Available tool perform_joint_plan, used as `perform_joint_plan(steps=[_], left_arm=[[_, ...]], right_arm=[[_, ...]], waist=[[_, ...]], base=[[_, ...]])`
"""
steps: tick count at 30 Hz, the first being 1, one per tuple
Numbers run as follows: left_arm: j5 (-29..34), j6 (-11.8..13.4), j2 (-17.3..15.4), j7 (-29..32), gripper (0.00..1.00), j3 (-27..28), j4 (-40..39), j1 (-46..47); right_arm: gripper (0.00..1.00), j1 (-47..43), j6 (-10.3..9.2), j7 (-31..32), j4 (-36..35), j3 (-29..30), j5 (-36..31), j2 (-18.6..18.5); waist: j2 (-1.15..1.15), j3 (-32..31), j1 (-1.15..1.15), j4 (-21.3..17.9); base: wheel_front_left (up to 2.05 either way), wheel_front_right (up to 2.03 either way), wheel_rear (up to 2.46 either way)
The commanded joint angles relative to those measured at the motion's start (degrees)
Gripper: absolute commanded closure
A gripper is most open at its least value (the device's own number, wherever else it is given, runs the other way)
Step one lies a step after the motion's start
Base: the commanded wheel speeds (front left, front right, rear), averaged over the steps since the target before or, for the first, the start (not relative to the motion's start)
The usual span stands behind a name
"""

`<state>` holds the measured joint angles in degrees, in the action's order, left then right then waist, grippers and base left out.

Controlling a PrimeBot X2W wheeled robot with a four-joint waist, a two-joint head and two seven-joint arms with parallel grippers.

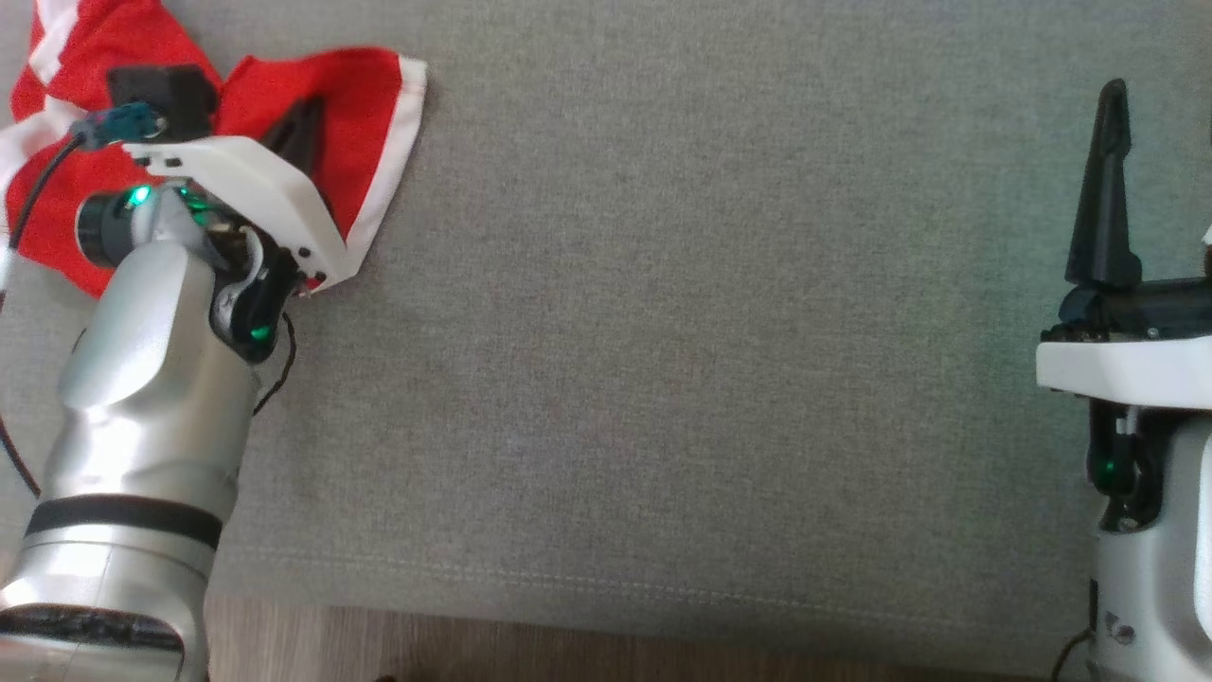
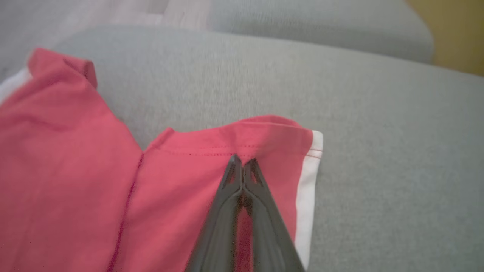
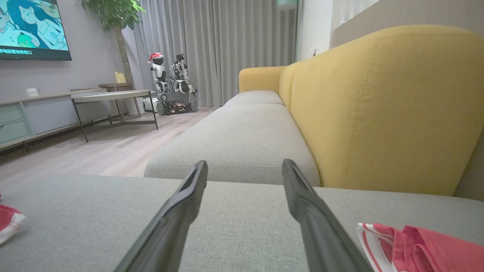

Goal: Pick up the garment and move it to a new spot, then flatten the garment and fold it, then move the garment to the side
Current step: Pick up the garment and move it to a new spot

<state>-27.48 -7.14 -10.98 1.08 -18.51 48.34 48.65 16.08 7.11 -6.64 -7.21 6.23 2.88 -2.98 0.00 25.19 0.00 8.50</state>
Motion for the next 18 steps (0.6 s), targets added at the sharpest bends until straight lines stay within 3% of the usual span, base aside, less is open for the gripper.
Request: perform_joint_plan(steps=[1, 8, 12, 18], left_arm=[[-0.4, -0.3, -2.9, -1.9, 1.00, 1.8, -2.1, 1.8], [-0.6, 0.2, -2.1, -12.7, 1.00, 3.3, -8.3, 1.3], [-0.8, 0.1, -1.0, -12.7, 1.00, 2.2, -14.0, 0.7], [-0.1, 0.6, 1.4, -7.6, 1.00, -1.7, -22.8, 0.0]], right_arm=[[0.00, 0.7, 0.37, -0.5, -1.6, -1.5, 0.6, 0.1], [0.00, -0.4, 0.37, -2.3, 1.5, -1.6, 2.5, 0.1], [0.00, -0.8, 0.37, -3.2, 3.0, -1.7, 4.0, 0.1], [0.00, -0.7, 0.37, -4.6, 4.6, -1.9, 6.1, 0.1]], waist=[[0.00, -1.1, 0.00, -0.1], [0.00, -6.5, 0.00, -1.0], [0.00, -8.9, 0.00, -2.3], [0.00, -10.0, 0.00, -6.2]], base=[[0.00, 0.00, 0.00], [0.00, 0.00, 0.00], [0.00, 0.00, 0.00], [0.00, 0.00, 0.00]])
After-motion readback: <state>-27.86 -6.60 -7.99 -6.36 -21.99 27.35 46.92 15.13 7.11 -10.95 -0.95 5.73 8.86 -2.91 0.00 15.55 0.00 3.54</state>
